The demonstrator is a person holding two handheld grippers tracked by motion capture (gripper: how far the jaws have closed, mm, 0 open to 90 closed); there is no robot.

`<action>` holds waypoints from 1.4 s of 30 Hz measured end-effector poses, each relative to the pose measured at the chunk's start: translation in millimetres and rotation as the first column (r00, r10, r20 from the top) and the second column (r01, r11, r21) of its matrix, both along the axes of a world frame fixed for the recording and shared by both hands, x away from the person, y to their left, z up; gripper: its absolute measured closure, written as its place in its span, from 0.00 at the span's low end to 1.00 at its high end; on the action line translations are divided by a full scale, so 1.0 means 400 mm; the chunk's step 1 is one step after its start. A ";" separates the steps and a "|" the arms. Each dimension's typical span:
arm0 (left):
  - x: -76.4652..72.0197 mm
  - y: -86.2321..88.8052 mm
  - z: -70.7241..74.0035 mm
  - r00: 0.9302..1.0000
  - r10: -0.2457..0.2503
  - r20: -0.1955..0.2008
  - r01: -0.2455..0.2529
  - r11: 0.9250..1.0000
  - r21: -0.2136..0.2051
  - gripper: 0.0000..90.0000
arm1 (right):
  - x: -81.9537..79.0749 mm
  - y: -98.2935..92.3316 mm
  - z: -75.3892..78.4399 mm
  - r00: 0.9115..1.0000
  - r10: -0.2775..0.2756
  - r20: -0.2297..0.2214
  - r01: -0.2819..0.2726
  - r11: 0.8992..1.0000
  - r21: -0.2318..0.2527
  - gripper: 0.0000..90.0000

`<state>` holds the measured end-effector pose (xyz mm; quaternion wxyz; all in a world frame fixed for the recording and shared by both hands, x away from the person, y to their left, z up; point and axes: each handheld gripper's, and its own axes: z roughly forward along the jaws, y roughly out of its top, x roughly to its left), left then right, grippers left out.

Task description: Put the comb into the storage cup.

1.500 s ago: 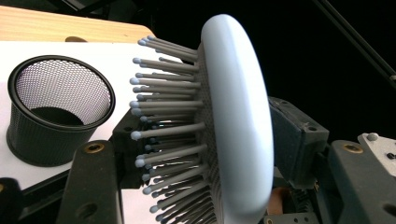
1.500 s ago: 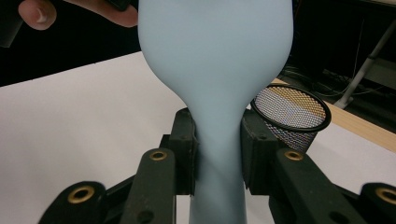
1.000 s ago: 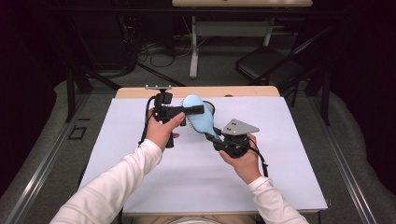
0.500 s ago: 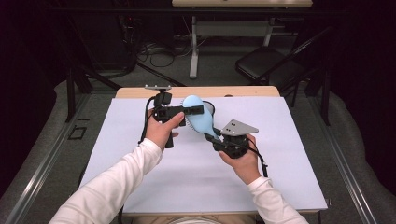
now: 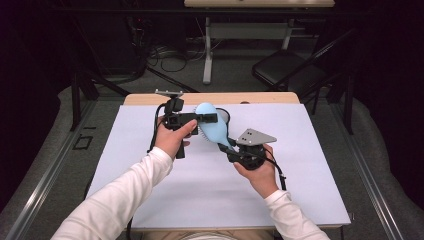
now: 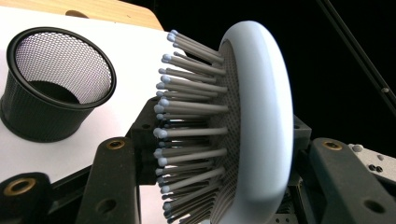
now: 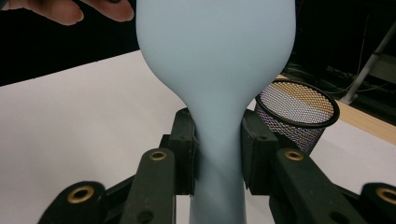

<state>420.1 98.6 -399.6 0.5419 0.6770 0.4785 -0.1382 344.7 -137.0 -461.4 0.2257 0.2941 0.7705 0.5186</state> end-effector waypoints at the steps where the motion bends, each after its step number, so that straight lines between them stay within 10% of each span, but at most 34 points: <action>1: 0.000 -0.001 0.000 1.000 0.000 -0.005 0.000 1.000 -0.001 0.54 | 0.000 0.000 0.000 1.000 0.000 -0.002 0.000 1.000 0.002 0.77; 42: 0.014 -0.002 0.008 0.998 0.041 -0.052 -0.040 0.999 0.016 0.55 | 0.006 0.006 -0.008 1.000 -0.011 -0.022 0.011 1.000 0.000 0.62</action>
